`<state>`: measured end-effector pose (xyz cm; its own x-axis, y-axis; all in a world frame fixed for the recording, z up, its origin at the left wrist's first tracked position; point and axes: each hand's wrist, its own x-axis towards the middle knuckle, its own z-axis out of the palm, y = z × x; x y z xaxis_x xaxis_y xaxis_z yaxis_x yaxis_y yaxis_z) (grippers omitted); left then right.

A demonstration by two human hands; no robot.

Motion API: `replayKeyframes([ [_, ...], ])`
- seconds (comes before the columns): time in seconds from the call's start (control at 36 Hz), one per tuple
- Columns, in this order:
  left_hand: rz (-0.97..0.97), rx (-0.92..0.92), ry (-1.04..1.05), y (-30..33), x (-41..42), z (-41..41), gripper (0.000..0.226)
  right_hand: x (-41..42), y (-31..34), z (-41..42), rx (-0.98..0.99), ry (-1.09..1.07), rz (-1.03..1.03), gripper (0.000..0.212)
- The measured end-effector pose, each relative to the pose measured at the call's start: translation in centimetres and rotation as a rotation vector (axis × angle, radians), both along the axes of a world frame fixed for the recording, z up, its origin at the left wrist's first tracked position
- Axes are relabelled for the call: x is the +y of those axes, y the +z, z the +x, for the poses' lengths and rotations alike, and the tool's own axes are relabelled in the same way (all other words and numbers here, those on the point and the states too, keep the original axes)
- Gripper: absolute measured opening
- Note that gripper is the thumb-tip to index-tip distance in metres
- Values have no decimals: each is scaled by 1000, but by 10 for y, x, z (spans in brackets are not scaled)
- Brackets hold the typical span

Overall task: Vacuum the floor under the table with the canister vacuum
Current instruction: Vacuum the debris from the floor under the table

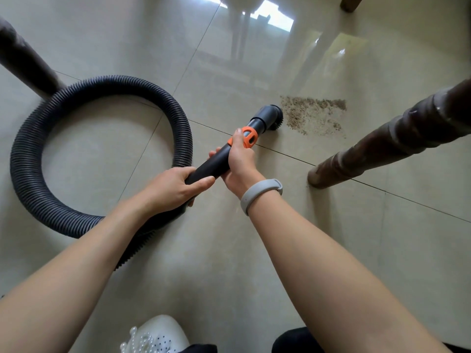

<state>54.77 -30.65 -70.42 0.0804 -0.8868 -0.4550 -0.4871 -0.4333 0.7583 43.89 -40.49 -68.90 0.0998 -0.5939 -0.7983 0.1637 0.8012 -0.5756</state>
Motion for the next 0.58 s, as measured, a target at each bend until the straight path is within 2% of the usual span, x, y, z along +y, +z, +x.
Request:
replayKeyframes([
  [0.25,-11,-39,-7,-6,-22,-3,53,-23,1,-2,36,27,-28,36],
  [0.44,-29,-20,-16,-9,-42,-2,46,-44,5,0,52,40,-38,36],
  [0.58,-24,-3,-6,-11,-57,-2,56,-60,5,1,59,51,-40,36],
])
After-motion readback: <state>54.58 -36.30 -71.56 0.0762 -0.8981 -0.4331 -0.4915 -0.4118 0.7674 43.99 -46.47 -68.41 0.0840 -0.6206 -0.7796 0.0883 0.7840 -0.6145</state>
